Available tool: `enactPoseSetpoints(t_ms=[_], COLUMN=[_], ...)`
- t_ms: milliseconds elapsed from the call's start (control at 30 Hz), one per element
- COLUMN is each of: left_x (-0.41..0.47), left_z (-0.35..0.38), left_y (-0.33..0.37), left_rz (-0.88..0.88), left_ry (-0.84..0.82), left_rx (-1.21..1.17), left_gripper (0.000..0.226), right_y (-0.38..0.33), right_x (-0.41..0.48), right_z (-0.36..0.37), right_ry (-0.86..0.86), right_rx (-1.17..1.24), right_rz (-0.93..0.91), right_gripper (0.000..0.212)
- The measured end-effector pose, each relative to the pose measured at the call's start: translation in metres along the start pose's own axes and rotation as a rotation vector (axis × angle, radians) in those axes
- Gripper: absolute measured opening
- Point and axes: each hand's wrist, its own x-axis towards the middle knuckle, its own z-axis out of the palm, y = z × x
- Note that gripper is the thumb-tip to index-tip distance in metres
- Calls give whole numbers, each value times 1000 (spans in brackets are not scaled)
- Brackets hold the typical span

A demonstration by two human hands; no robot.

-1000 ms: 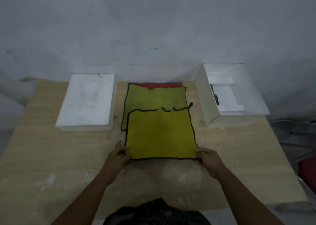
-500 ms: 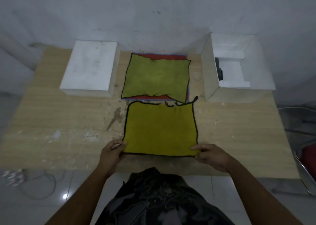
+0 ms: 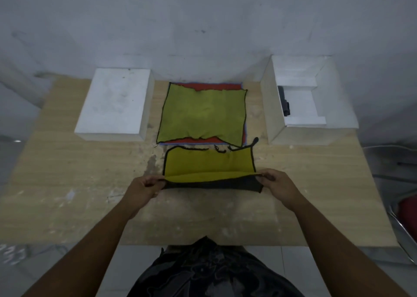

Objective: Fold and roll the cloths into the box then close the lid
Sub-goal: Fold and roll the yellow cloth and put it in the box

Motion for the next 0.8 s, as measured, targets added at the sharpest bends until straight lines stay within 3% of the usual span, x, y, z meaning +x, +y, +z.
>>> enactPoseSetpoints(t_ms=[100, 367, 467, 600, 800], left_x=[20, 69, 83, 94, 70], left_z=[1, 11, 14, 15, 31], left_y=[15, 44, 47, 38, 10], left_rz=[34, 27, -10, -38, 44], left_ry=[41, 115, 153, 197, 300], left_rx=[48, 73, 49, 164, 372], left_gripper=[21, 11, 6, 28, 36], right_y=[-2, -12, -15, -15, -6], right_x=[22, 75, 88, 94, 61], right_z=[2, 11, 12, 18, 32], right_ry=[78, 174, 193, 290, 395], right_rx=[-9, -8, -44, -186, -401], right_rz=[11, 92, 119, 147, 217], right_gripper=[9, 30, 21, 25, 39])
